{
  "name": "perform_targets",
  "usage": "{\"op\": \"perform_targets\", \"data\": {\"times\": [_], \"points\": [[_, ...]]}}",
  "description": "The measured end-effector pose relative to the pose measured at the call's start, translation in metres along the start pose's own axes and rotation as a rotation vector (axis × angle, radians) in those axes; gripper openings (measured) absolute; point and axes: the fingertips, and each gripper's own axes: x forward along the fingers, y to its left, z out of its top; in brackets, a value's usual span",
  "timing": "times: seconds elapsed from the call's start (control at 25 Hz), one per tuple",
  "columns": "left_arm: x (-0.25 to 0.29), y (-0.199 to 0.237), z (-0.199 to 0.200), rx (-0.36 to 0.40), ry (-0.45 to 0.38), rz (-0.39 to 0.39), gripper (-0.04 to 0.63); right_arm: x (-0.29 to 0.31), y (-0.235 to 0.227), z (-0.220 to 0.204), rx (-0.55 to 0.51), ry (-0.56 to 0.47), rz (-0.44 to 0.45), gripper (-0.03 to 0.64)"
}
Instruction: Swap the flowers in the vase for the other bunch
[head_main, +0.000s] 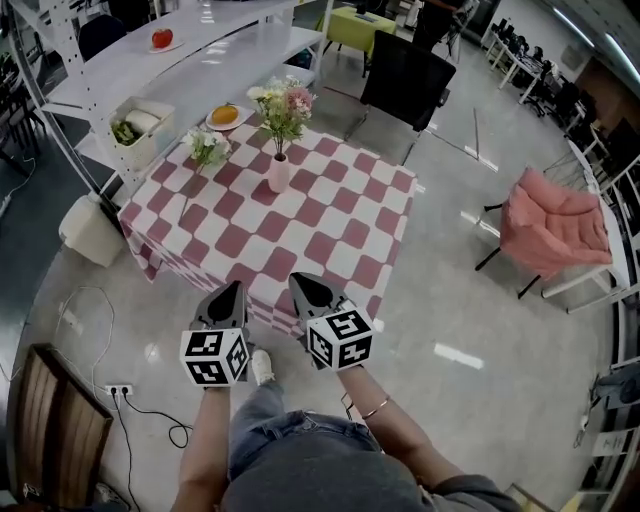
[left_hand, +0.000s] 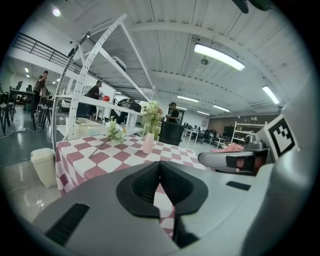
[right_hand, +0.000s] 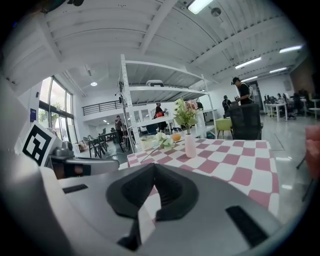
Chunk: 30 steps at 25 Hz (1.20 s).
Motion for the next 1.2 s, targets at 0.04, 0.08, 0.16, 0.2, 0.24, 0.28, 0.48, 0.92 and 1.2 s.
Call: {"op": "perform_targets", "data": {"times": [0.04,0.08,0.16,0.2,0.24,0.28,0.48,0.92,1.2], "points": [[0.007,0.006,0.003,-0.001,0.003,-0.006,0.017,0.008,-0.002,0.002,0.002,0.002,-0.007,0.011],[0.013,0.011,0.006,-0.001,0.006,-0.012,0.017,0.015,-0.004,0.004,0.003,0.004,-0.015,0.011],[0.026,0.022,0.012,-0.003,0.010,-0.026,0.017,0.029,-0.009,0.009,0.005,0.008,-0.032,0.011],[0.032,0.026,0.016,-0.002,0.011,-0.034,0.017,0.035,-0.012,0.012,0.006,0.009,-0.041,0.011],[0.038,0.031,0.021,-0.001,0.011,-0.043,0.017,0.042,-0.014,0.015,0.007,0.009,-0.051,0.011],[0.044,0.035,0.025,0.001,0.011,-0.050,0.017,0.048,-0.016,0.018,0.007,0.009,-0.060,0.011],[0.072,0.056,0.042,0.011,0.016,-0.089,0.017,0.079,-0.027,0.029,0.014,0.009,-0.103,0.011],[0.122,0.078,0.065,0.011,0.028,-0.172,0.017,0.108,-0.058,0.038,0.045,0.024,-0.199,0.011],[0.155,0.067,0.075,0.052,0.045,-0.201,0.017,0.110,-0.088,0.042,0.068,0.019,-0.242,0.011]]}}
